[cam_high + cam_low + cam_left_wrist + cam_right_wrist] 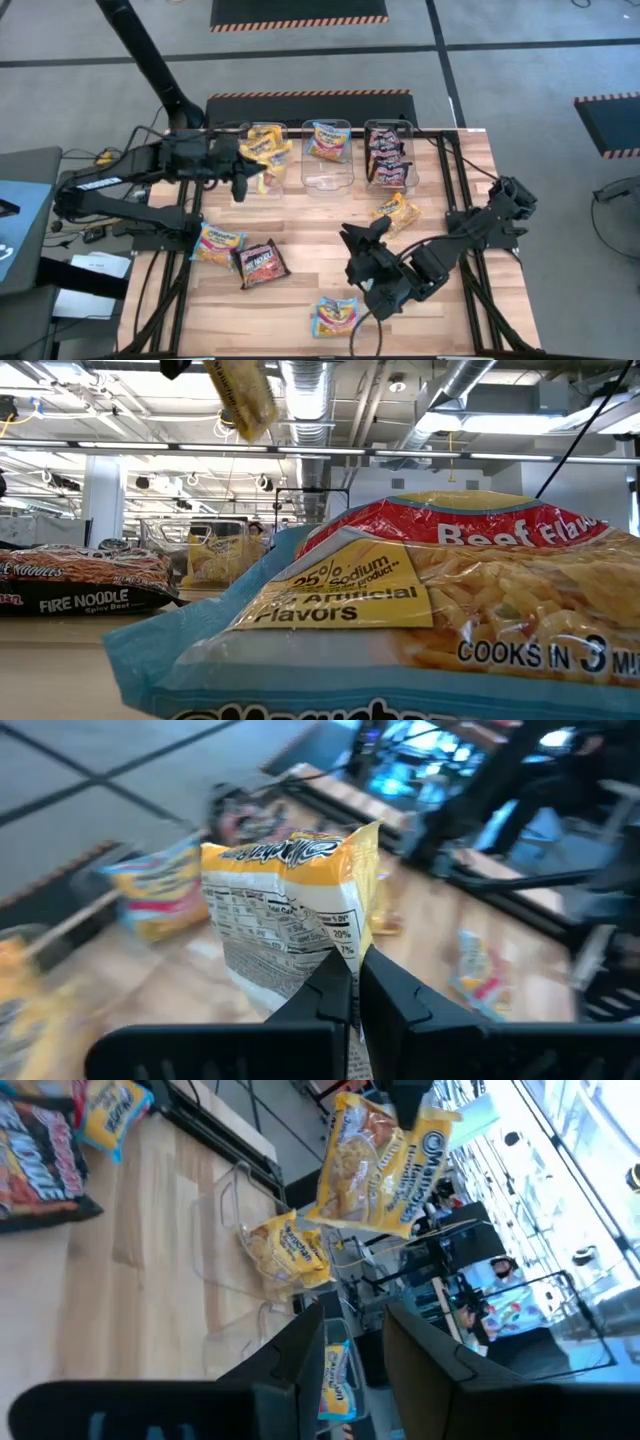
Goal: Sort Maruchan noodles
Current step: Put the yellow noodle pack into the left transparent bin
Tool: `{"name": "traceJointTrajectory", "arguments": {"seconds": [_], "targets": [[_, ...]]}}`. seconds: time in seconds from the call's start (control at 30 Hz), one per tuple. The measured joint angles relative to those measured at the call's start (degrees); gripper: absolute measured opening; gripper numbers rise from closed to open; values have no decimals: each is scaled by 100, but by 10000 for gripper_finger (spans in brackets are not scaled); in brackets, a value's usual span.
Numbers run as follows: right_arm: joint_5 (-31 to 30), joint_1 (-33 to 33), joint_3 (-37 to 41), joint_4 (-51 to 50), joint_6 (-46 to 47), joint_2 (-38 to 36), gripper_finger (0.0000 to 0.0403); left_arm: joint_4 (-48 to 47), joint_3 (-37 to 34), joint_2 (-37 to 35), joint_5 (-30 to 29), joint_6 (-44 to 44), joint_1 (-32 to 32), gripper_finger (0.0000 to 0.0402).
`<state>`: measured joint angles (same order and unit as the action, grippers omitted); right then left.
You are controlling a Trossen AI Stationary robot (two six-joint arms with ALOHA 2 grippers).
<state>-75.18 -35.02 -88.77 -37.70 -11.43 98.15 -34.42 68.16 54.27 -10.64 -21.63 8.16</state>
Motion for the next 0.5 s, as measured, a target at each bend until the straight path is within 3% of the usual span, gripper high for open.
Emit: {"name": "traceJointTrajectory", "arguments": {"seconds": [0.23,0.5], "targets": [[0,-229,0,-369,818,0,128,-124,-142,-231,-296,6,107,0],[105,-322,0,-1053,1893,0,128,1222,-1615,-720,-349,7,219,0]]}}
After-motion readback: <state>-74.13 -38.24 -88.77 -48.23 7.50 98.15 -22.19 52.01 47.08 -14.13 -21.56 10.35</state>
